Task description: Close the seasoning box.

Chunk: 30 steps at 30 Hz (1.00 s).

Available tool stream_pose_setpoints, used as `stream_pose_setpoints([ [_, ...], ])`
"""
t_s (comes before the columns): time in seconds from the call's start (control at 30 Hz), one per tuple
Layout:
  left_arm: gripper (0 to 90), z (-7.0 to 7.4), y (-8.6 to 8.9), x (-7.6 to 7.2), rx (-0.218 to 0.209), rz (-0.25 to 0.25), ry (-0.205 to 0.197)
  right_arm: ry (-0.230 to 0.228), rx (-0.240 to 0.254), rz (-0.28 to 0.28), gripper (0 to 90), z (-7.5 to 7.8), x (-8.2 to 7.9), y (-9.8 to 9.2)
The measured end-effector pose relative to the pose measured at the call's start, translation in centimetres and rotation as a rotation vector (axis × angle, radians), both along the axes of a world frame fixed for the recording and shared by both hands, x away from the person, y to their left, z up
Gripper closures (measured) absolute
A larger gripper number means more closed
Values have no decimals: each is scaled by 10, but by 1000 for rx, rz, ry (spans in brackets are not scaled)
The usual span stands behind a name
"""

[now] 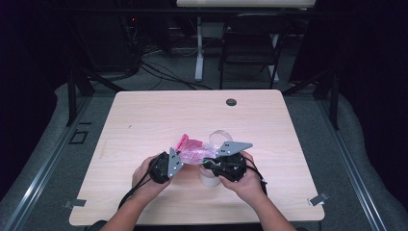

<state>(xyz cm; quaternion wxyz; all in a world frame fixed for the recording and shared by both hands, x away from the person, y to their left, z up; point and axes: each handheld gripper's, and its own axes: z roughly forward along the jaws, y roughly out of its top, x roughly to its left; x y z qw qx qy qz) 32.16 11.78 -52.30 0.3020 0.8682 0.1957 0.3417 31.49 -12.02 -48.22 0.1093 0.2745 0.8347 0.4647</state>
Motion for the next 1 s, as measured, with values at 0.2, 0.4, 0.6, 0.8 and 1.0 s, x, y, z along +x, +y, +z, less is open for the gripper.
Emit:
stream_pose_setpoints([
  [0.2,803,-5,3,4,-34,-3,54,-1,43,-5,652,1,1,-1],
  [0.4,804,-11,7,12,-93,8,133,-27,86,-30,518,3,2,-3],
  [0.6,808,-14,12,19,-153,22,194,-28,117,-45,468,4,4,-7],
  [0.8,819,-12,21,24,-219,34,231,-44,143,-62,457,7,5,-11],
  [1.0,833,-9,33,29,-285,66,250,-41,160,-74,457,9,6,-15],
])
